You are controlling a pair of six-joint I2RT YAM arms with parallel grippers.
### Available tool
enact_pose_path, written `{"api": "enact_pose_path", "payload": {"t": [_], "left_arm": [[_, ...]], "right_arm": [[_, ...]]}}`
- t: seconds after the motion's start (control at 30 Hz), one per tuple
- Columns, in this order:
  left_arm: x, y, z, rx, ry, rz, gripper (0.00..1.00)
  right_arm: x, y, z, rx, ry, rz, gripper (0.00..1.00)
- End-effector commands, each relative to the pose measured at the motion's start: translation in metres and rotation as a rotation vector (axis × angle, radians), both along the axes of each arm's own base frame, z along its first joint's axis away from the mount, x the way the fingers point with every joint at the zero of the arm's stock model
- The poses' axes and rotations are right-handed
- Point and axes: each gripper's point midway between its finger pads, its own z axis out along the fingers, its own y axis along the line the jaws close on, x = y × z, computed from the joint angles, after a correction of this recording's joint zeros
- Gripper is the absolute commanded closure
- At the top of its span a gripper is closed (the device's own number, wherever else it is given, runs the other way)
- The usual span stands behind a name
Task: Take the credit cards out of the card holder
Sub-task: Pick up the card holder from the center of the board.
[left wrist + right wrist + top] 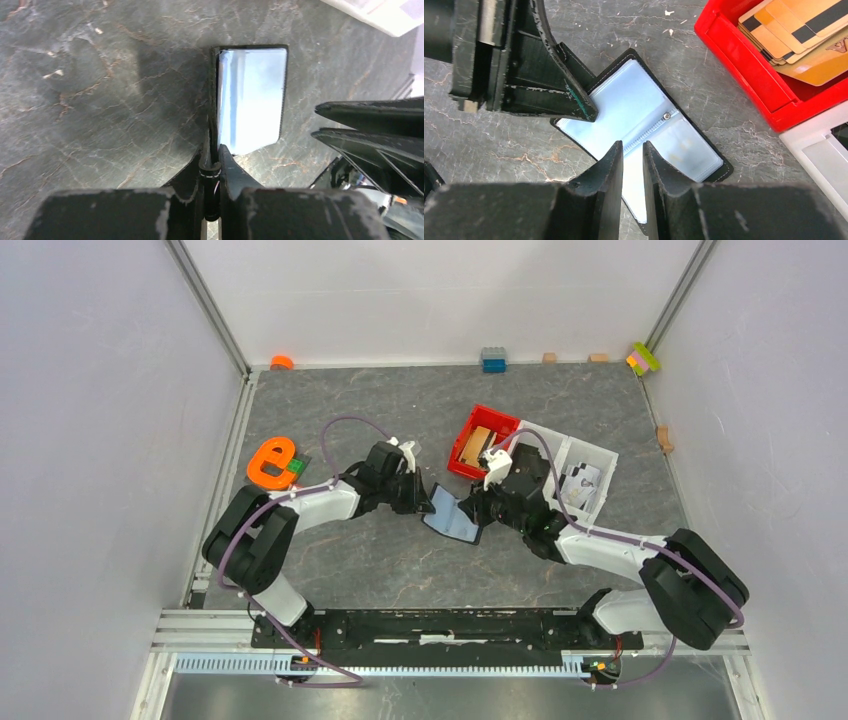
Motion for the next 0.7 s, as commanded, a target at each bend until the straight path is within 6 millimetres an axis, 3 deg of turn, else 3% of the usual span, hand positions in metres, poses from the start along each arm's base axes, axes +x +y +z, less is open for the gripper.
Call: {"api": "enact_pose_path", "payload": {"t": [0.0, 0.17, 0.3, 0.37, 0.53, 0.67], "left_arm": [[0.006, -0.021, 0.027, -0.135, -0.031, -0.053, 0.98], [0.005, -0.02, 0.06, -0.213, -0.155, -0.057, 0.98], [-0.001, -0.015, 0.096, -0.303, -0.287, -0.049, 0.98], [-0.005, -0.013, 0.117, -0.358, -0.36, -0.051, 0.98], [-0.019, 0.0, 0.161, -0.463, -0.534, -0.038, 0.98], [-0.03, 0.013, 0.183, -0.528, -0.636, 0.001, 0.98]], "right_arm": [[0.005, -0.003, 0.012, 0.036, -0.02, -0.02, 0.74], [0.001, -0.011, 0.03, 0.078, -0.051, -0.018, 0.59], [-0.003, -0.023, 0.048, 0.133, -0.117, -0.043, 0.25], [-0.004, -0.031, 0.054, 0.157, -0.138, -0.068, 0.17], [-0.006, -0.042, 0.074, 0.202, -0.193, -0.104, 0.14], [-0.005, -0.058, 0.08, 0.228, -0.23, -0.172, 0.14]]}}
